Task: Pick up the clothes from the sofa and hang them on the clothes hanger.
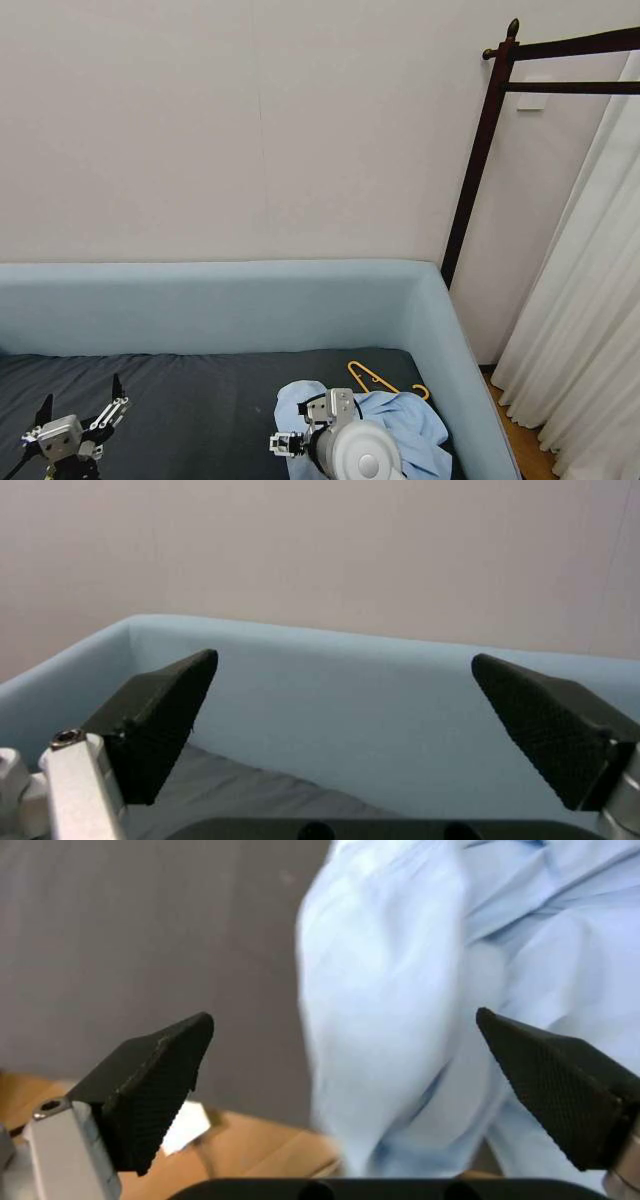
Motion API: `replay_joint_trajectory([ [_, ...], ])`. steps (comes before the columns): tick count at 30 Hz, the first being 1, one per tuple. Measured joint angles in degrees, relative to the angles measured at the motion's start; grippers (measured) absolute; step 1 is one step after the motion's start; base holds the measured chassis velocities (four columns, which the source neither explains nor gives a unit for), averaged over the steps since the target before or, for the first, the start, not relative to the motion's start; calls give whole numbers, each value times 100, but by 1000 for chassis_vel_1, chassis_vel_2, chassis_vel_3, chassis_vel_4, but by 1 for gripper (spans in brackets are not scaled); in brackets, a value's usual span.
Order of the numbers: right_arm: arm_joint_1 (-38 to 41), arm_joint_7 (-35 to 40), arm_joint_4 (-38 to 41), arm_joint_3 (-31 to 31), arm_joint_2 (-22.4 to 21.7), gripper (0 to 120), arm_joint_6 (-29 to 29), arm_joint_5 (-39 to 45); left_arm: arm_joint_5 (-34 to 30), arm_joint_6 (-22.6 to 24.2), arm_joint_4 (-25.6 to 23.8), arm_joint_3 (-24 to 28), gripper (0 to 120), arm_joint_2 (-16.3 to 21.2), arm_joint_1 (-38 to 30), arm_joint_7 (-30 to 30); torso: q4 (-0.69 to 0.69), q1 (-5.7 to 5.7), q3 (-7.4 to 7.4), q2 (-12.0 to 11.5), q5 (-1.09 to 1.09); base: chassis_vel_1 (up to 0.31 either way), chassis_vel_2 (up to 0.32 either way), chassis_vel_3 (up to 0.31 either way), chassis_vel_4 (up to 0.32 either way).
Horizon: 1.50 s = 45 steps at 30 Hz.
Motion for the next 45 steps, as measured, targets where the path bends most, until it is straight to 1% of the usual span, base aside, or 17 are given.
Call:
replay_joint_trajectory([
  [6,-217,-329,196,43,-17,100,214,50,-9,-13,56,43,100,11,-58,-4,-1,0,0,0,0,0,0,0,0],
  [11,-101,-558,-116,274,-109,100,212,-443,-10,-19,66,95,100,17,-80,-7,0,0,0,0,0,0,0,0,0],
  [13,-47,-811,-471,326,-270,100,48,-1199,-12,-22,74,103,100,18,-90,-8,0,0,0,0,1,0,0,0,0],
  [14,-48,-1171,-687,356,-377,100,-29,-1751,-12,-26,80,105,100,19,-92,-9,0,0,0,0,1,0,0,0,0],
  [15,-48,-1171,-687,356,-377,100,-29,-1751,-12,-26,80,105,100,19,-92,-9,0,0,0,0,1,0,0,0,0],
  [16,-61,-1656,-918,409,-479,100,-48,-2366,-12,-30,82,109,100,19,-92,-10,-1,0,0,0,0,0,0,0,0],
  [19,-80,-2855,-1481,559,-652,100,321,-3636,-12,-37,83,119,100,14,-92,-11,-2,0,0,0,1,0,0,0,0],
  [20,-80,-2855,-1481,559,-652,100,321,-3636,-12,-37,83,119,100,14,-92,-11,-2,0,0,0,1,0,0,0,0],
  [22,-79,-3751,-1997,650,-750,100,856,-4573,-3,-44,89,127,100,3,-94,-11,-1,0,1,-1,1,0,0,0,0],
  [24,-101,-4293,-2271,664,-793,100,1156,-4985,5,-45,93,139,100,-8,-94,-11,-1,1,0,0,1,0,0,0,0],
  [29,-215,-5025,-2544,660,-760,100,1410,-5321,17,-47,103,129,100,-19,-81,-11,-1,0,0,0,0,0,0,0,0],
  [31,-218,-5027,-2619,652,-721,100,1441,-5355,20,-49,102,121,100,-21,-72,-11,-1,0,0,0,0,0,0,0,0],
  [35,-219,-4502,-2768,634,-562,95,1177,-4985,24,-57,88,98,100,-35,-33,-11,0,0,0,0,0,0,0,0,0],
  [37,-266,-4366,-2835,658,-496,85,996,-4779,27,-74,85,76,100,-39,-13,-11,0,0,0,0,0,0,0,0,0],
  [40,-336,-4385,-2874,662,-477,79,952,-4770,29,-87,87,65,100,-45,-8,-12,0,0,0,0,0,0,0,0,0],
  [42,-423,-4412,-2877,659,-465,67,889,-4752,43,-94,94,66,100,-64,-8,-13,0,0,0,0,0,0,0,0,0],
  [45,-480,-4437,-2877,657,-447,59,863,-4753,60,-95,95,86,100,-86,-12,-13,-1,0,0,-1,0,0,0,0,0],
])
